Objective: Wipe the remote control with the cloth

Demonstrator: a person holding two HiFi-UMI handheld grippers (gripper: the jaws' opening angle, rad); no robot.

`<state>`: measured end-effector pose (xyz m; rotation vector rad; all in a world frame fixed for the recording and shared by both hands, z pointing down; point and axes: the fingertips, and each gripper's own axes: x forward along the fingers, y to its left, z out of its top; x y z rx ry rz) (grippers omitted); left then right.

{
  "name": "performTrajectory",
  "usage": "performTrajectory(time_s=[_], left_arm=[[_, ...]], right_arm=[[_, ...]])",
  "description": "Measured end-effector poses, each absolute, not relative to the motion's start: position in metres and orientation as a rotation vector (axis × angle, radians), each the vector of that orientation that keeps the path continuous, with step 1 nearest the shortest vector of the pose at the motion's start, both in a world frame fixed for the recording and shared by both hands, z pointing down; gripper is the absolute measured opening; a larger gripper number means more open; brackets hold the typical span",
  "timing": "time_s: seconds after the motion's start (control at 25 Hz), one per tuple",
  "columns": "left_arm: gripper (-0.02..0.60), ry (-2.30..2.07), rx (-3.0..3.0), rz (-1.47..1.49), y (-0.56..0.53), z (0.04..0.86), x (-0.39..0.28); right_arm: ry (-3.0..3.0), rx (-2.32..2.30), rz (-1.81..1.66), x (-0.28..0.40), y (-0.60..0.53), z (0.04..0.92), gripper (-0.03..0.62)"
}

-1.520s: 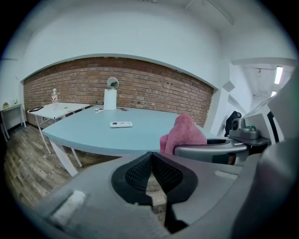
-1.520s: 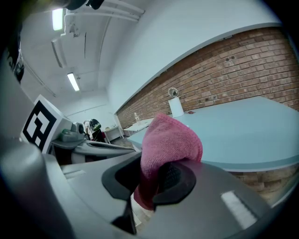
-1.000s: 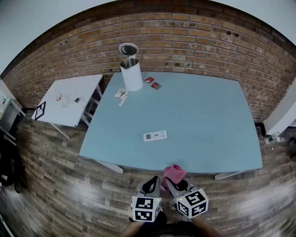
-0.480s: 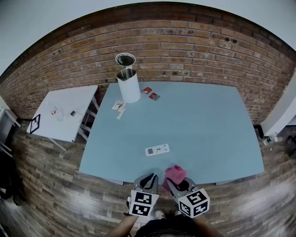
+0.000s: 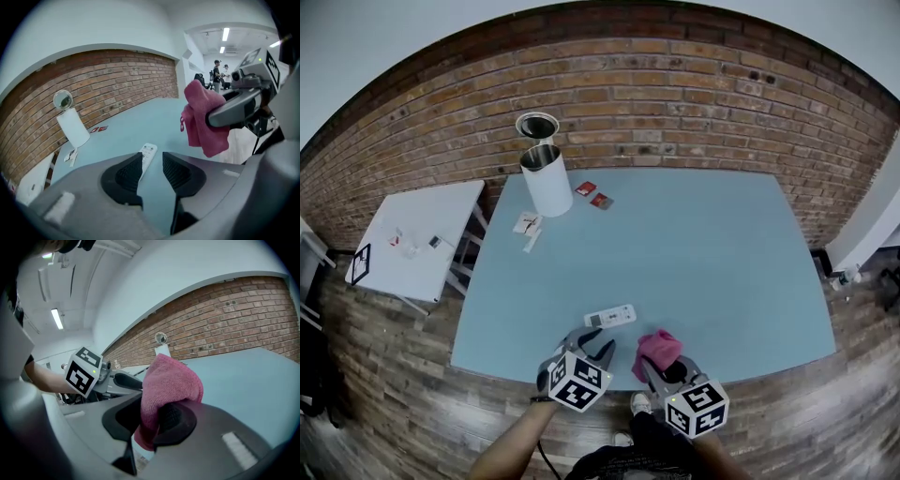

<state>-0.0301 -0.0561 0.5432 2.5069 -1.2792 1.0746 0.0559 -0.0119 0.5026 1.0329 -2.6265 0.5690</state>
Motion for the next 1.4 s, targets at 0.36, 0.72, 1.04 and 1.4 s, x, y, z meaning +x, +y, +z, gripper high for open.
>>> performTrajectory(time_s=[0.36,0.72,1.04,1.4], left_arm=[[0.219,-0.941,2.493,1.455,-0.086,0.59,-0.021],[0.27,-0.681,2.406,1.686,-0.112,0.624,-0.024],[0.272,-0.487,2.315,1.786,-0.115,0.646,-0.025],[0.255,-0.348,2.177,1.769,-0.112,0.656,-0.025]], right_arm=[[-2.636,1.039,0.619,0.061,-0.06,0.509,0.064],[-2.655,1.001,0.684,0.058,-0.09,0.52,0.064],[-2.659,0.998,0.736,0.066,-0.111,0.528,0.064],[-2.69,0.961,0.824,0.06,-0.133,0.537,0.064]])
